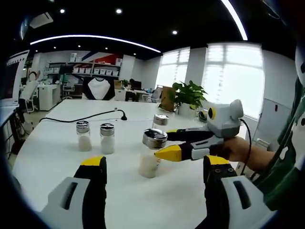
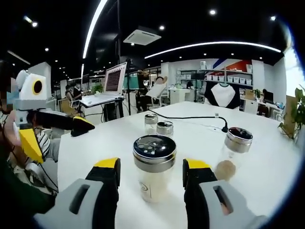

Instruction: Rotate the seasoning bottle until the label or dispensing opening points toward the visible target arrow and the bottle remains upright within the marked orientation range

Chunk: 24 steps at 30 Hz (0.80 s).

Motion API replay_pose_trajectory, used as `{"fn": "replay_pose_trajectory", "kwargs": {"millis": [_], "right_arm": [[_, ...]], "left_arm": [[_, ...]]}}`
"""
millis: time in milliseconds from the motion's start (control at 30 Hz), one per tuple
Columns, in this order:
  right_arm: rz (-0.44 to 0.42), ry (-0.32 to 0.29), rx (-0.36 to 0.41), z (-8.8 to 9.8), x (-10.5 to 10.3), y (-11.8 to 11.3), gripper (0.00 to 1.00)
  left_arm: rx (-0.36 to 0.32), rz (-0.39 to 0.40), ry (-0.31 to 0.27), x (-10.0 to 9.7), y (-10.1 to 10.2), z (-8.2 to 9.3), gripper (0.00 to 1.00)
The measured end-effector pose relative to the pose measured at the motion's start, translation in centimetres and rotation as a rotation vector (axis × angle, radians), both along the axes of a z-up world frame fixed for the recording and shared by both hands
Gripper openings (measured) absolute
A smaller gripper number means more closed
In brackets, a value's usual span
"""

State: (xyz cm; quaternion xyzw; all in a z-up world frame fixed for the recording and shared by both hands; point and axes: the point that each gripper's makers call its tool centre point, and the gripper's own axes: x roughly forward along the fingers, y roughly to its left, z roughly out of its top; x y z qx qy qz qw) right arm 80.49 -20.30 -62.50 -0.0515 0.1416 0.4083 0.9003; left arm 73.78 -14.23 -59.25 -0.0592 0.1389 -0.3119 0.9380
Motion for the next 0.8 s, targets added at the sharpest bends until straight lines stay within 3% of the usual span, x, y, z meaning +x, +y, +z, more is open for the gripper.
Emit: {"fn": "replay_pose_trajectory", "kwargs": {"millis": [467, 800], "right_arm": [[-0.083, -0.03, 0.024, 1.9, -1.4, -5.1, 0.53], [-0.124, -0.045, 0.044, 2.1, -2.3, -6.9, 0.54]], "left_arm": [[-0.024, -0.024, -0.024, 0.0, -0.9, 0.4, 0.88], [-0.022, -0.022, -0.05, 0.2, -0.7, 1.1, 0.88]]}}
